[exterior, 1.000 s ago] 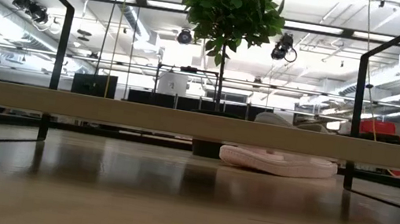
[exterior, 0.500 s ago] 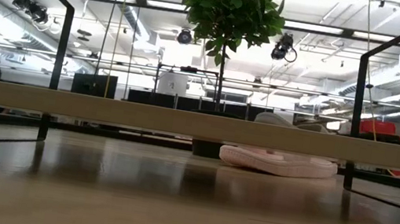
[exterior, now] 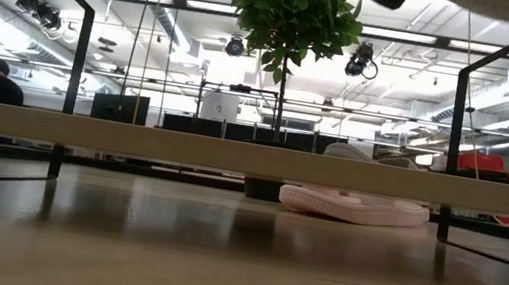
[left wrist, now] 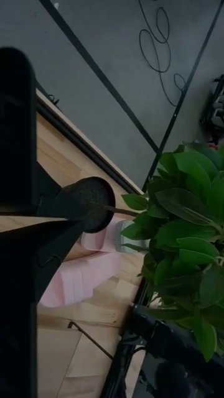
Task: Pick and place slides into the shelf
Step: Put the bottom gray slide on the shelf
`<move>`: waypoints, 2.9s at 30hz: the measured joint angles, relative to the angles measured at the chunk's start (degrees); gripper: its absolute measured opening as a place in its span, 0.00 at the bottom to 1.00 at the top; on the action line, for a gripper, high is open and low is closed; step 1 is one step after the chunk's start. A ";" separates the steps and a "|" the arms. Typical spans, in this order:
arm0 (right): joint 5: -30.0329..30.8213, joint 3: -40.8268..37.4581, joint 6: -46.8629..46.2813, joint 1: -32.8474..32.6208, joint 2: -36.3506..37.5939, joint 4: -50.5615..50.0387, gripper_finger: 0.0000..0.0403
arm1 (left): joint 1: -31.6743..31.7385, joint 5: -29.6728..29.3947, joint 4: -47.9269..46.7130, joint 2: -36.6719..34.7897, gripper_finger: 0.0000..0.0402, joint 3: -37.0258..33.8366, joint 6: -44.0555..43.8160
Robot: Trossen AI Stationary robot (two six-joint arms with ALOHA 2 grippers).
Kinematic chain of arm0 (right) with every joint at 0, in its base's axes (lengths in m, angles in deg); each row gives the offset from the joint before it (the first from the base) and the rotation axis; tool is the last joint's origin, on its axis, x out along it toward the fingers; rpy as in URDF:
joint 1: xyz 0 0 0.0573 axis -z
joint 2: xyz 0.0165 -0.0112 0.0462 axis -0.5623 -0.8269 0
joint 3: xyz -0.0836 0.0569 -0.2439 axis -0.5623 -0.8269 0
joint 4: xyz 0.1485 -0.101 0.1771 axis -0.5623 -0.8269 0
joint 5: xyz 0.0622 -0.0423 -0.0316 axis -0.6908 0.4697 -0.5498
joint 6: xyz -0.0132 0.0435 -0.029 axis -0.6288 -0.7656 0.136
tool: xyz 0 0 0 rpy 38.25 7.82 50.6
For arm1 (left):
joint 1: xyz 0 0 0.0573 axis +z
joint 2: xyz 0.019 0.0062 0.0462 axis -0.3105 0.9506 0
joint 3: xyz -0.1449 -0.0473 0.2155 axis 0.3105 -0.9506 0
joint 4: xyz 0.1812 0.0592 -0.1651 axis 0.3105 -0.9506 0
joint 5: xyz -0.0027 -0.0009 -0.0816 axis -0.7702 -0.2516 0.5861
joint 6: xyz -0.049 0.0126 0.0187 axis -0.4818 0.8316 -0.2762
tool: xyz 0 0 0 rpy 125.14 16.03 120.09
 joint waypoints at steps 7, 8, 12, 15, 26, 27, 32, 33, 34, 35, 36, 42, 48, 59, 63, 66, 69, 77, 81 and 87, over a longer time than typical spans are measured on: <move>0.06 -0.02 2.38 -1.34 -4.68 -2.11 0.00 | 0.00 0.00 0.02 0.00 0.03 0.00 0.02; 0.05 -0.02 2.63 -1.54 -5.20 -2.66 0.00 | 0.00 0.00 0.02 0.00 0.04 0.00 0.03; -0.19 -0.02 3.06 -1.83 -6.57 -3.85 0.00 | 0.00 0.00 0.03 0.00 0.05 0.00 0.11; -0.01 -0.02 3.07 -2.20 -7.15 -3.72 0.00 | 0.00 0.00 0.01 0.00 0.06 0.00 0.55; 6.25 -0.04 2.49 -4.65 -7.44 -2.44 0.00 | -0.01 0.01 -0.51 0.00 0.04 0.00 1.55; 6.84 -0.04 2.12 -4.81 -7.44 -2.18 0.00 | 0.00 0.02 -0.50 0.00 0.03 0.00 1.55; 6.35 -1.20 -0.47 -5.35 -7.41 -0.48 0.00 | 0.00 0.02 -0.59 0.00 0.05 0.00 1.57; 5.66 -1.49 -0.52 -5.53 -7.41 -0.46 0.00 | -0.02 0.02 -0.63 0.00 0.05 0.00 1.57; 5.25 -1.75 -0.56 -5.75 -7.41 -0.45 0.00 | -0.01 0.01 -0.66 0.00 0.06 0.00 1.58; 5.12 -2.19 -0.64 -5.99 -7.39 -0.40 0.00 | 0.00 0.01 -0.68 0.00 0.06 0.00 1.60; 5.02 -2.73 -0.79 -6.25 -7.39 -0.40 0.00 | 0.00 0.01 -0.81 0.00 0.07 0.00 1.58; 5.12 -6.87 -1.26 -7.71 -7.39 0.10 0.00 | -0.01 0.00 -0.85 0.00 0.07 0.00 1.60; 5.05 -9.75 -3.13 -7.86 -7.37 3.22 0.00 | -0.02 0.01 -0.81 0.00 0.05 0.00 1.64; 1.21 -9.99 -5.69 -6.78 -7.37 7.97 0.00 | 0.00 0.00 -0.81 0.00 0.07 0.00 1.57; 0.87 -9.99 -6.54 -6.06 -7.37 8.98 0.00 | -0.02 0.00 -0.81 0.00 0.08 0.00 1.60; 0.78 -9.98 -7.03 -5.93 -7.37 8.75 0.00 | -0.02 0.02 -0.83 0.00 0.07 0.00 1.66; 0.23 -9.99 -7.46 -6.00 -7.37 8.71 0.00 | 0.00 0.00 -0.83 0.00 0.06 0.00 1.70; 2.09 -13.62 -8.15 -5.98 -7.33 9.99 0.00 | -0.02 0.02 -0.83 0.00 0.06 0.00 1.70; 5.50 -16.47 -7.74 -5.98 -7.33 10.77 0.00 | -0.01 0.01 -0.83 0.00 0.07 0.00 1.70; 13.08 -17.66 -7.22 -6.04 -7.33 11.46 0.00 | 0.00 0.00 -0.84 0.00 0.08 0.00 1.70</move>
